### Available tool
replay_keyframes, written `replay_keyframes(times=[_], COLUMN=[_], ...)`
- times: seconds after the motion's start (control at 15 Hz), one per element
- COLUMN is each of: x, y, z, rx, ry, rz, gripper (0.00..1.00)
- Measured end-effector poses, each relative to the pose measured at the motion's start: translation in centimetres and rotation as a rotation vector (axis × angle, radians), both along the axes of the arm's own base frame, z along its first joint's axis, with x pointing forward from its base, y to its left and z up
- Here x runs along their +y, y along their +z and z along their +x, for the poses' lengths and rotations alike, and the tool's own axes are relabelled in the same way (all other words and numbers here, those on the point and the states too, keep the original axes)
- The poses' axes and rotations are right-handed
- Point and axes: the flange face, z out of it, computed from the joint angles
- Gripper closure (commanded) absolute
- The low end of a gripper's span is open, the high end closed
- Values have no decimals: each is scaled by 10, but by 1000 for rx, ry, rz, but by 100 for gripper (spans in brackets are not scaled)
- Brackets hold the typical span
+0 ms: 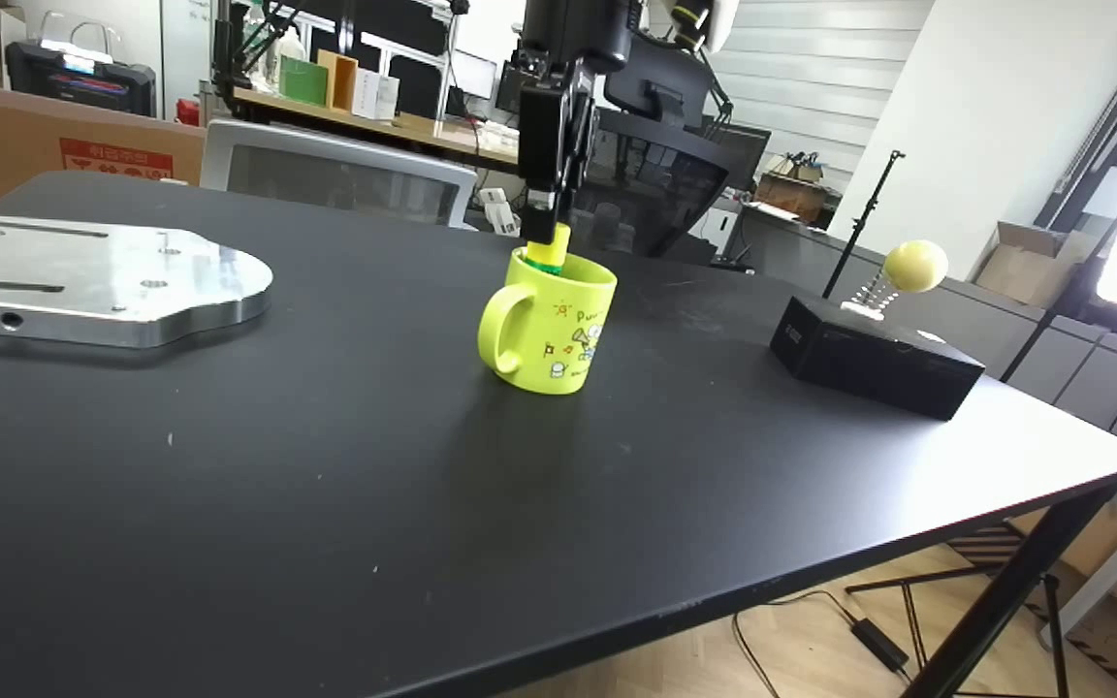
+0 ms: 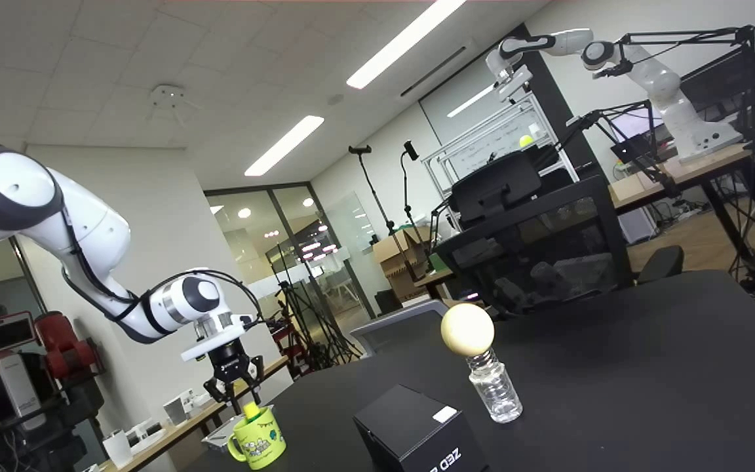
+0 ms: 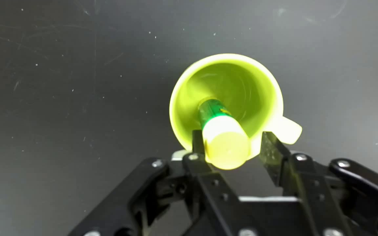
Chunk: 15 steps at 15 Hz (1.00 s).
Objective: Remove the glue stick from the yellow mug and place it on top of the black box
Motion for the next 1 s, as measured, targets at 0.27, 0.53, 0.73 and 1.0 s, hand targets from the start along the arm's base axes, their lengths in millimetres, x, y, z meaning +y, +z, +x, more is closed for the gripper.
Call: replay_keyframes(times=[0.27, 0.53, 0.73, 1.0], x=[3, -10, -35, -66], y=[-1, 9, 47, 124], z=[2, 13, 30, 40], rx=[-18, -19, -41, -102], ry=[-30, -68, -118, -166], rz=[24, 20, 26, 29], gripper=[92, 92, 92, 92])
